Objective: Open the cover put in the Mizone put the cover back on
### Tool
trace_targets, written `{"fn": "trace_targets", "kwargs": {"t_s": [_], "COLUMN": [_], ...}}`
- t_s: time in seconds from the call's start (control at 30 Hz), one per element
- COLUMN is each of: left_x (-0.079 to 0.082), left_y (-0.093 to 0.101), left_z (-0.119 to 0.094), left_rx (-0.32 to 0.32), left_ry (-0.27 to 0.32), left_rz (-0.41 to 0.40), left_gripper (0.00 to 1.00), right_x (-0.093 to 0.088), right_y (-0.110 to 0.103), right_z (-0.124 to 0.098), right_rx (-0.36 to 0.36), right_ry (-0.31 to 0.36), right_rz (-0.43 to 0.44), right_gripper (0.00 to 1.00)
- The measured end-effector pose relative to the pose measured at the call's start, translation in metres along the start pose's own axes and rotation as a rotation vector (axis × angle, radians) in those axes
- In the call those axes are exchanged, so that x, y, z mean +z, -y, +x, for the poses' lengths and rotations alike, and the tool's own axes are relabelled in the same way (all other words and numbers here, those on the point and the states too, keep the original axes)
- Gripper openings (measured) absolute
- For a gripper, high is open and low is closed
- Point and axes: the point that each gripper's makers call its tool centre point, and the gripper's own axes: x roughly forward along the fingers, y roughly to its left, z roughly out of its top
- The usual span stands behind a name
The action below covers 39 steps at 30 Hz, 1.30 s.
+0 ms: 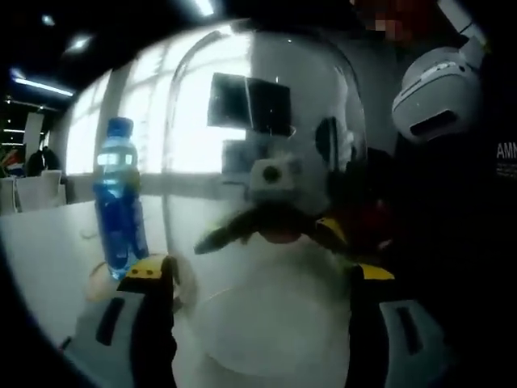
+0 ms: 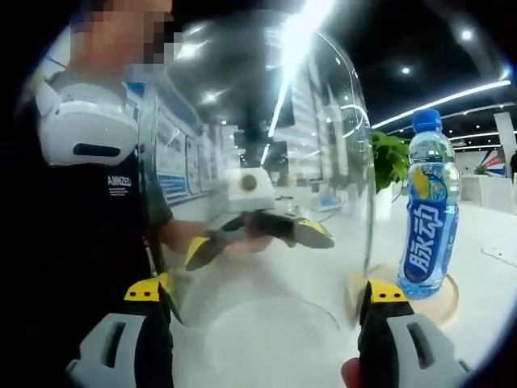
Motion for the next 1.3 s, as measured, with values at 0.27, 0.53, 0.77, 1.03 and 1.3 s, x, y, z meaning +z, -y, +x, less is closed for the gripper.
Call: {"fn": "trace_targets", "kwargs": {"t_s": [0.27,0.53,0.77,1.03,1.3], "left_x": [0.002,0.004,0.003,0.002,0.005], "left_y": [0.001,0.003,0.002,0.002,0.002], "left_z": [0.008,0.010,0.014,0.016,0.014], "left_rx": [0.009,0.001,-0.014,-0.006,-0.013], "left_ry": [0.018,0.032,0.023,0.033,0.072], "left_rz": [-0.017,-0.024,-0.030,-0.031,-0.039], "left_gripper": [0.83,0.83,0.84,0.85,0.85], "right_x": [0.002,0.001,-0.001,-0.003,-0.002], "right_y": [0.003,0.006,0.008,0.008,0.006], "right_z": [0.001,-0.001,-0.003,-0.003,-0.002], "right_rx": [-0.032,-0.034,-0.048,-0.030,-0.051], "right_ry": [0.031,0.037,0.021,-0.001,0.044], "right_rz": [0.000,-0.003,0.004,-0.004,-0.004], "right_gripper": [0.90,0.90,0.90,0.90,0.90]}}
